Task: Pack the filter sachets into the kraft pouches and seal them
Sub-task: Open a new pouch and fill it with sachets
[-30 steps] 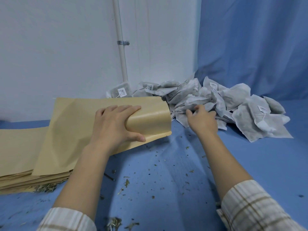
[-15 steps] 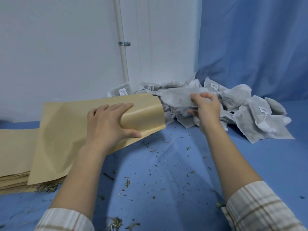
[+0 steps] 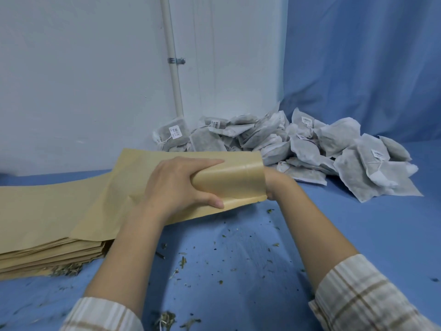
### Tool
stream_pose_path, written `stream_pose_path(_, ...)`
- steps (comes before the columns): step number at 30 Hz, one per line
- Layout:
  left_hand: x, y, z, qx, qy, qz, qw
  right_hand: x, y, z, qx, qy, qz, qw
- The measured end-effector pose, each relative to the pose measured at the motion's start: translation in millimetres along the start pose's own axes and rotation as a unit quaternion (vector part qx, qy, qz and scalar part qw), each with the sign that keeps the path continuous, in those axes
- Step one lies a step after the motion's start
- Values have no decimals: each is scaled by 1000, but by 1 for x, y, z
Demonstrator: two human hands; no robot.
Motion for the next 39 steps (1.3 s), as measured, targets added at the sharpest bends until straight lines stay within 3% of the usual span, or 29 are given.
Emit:
stream_pose_path(2, 1, 0, -5, 16, 8, -1, 1000, 2, -9, 0, 0, -33, -30, 999)
stream_pose_path(4, 0, 4, -3, 36, -15, 1, 999, 9, -5, 18, -70, -146, 48, 986)
stream_pose_path(6, 1, 9, 3, 46, -53, 10, 997, 3, 0, 44, -208, -285, 112, 929)
stream_pose_path(7, 2, 12, 5, 50, -64, 19, 997, 0, -5, 52, -249, -313, 103, 911)
stream_pose_path(8, 2, 13, 6, 58, -68, 27, 996, 3, -15, 58, -272, -311, 80, 907)
stream_pose_path(12, 4, 18, 5, 98, -66, 41, 992, 22, -48, 53, -343, -172, 3, 924)
stream_pose_path(18, 5, 20, 3, 93, -53, 51, 993, 28, -56, 60, -338, -200, -4, 920)
stream_pose_path(22, 5, 23, 4, 96, -51, 63, 992, 14, -41, 72, -203, -395, 80, 892)
stream_pose_path(25, 6, 25, 5, 97, -55, 68, 991, -9, -39, 83, 9, -558, 112, 822)
stream_pose_path(27, 6, 26, 6, 100, -59, 71, 991, -17, -44, 87, 109, -604, 93, 784)
stream_pose_path(29, 6, 27, 7, 100, -62, 74, 990, -13, -53, 87, 219, -579, 79, 782)
stream_pose_path(33, 5, 29, 10, 85, -69, 77, 991, -1, -48, 76, 429, -443, 111, 779)
stream_pose_path(35, 3, 28, 12, 75, -71, 71, 992, 2, -43, 73, 430, -409, 119, 796)
stream_pose_path(39, 1, 21, 14, 41, -70, 43, 996, 6, -35, 63, 311, -355, 123, 873)
Point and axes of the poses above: each hand's wrist, its own x-axis towards the middle knuckle, its own z-axis out of the back of the hand, y = z × x, the point moved 7 cm from there along x, towards the middle knuckle, and after that the axes turned 13 degrees about z, right-handed, at the moved point
